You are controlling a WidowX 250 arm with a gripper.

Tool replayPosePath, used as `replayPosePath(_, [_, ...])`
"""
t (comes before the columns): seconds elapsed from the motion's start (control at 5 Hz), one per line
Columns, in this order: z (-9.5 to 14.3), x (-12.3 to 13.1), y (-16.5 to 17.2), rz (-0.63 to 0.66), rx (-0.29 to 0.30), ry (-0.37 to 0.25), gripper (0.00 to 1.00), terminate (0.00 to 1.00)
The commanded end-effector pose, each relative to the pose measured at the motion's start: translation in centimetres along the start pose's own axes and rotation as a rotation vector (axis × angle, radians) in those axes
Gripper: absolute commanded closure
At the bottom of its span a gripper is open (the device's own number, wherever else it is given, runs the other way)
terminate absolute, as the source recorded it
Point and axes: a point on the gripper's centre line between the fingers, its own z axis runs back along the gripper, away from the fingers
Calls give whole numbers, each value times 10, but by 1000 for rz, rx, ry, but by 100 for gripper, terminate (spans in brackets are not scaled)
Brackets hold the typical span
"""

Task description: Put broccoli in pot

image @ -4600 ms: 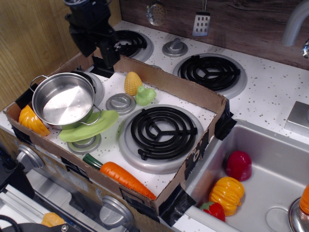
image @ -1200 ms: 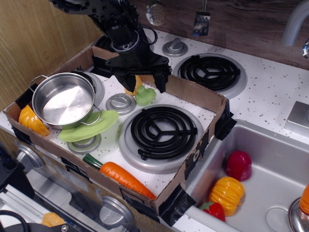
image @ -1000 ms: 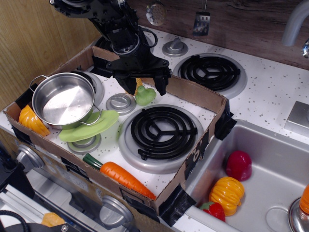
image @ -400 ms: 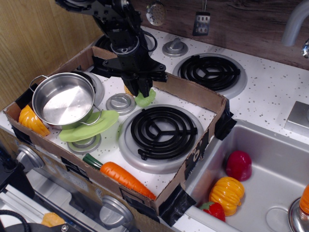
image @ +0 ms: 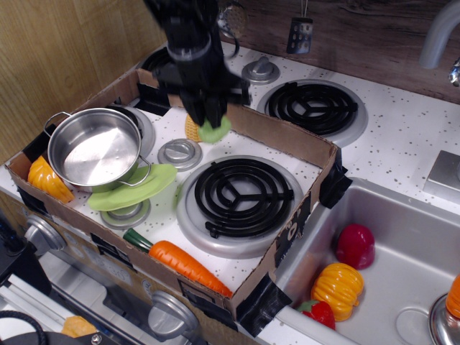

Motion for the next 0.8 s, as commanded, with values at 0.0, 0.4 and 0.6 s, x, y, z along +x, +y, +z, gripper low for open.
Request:
replayPosePath(0.0, [69, 21, 7, -7, 122, -97, 100, 0])
replayPosePath(0.4, [77, -25, 58, -12, 243, -4, 100, 0])
replayPosePath(0.6, [73, -39, 77, -15, 260, 64, 100, 0])
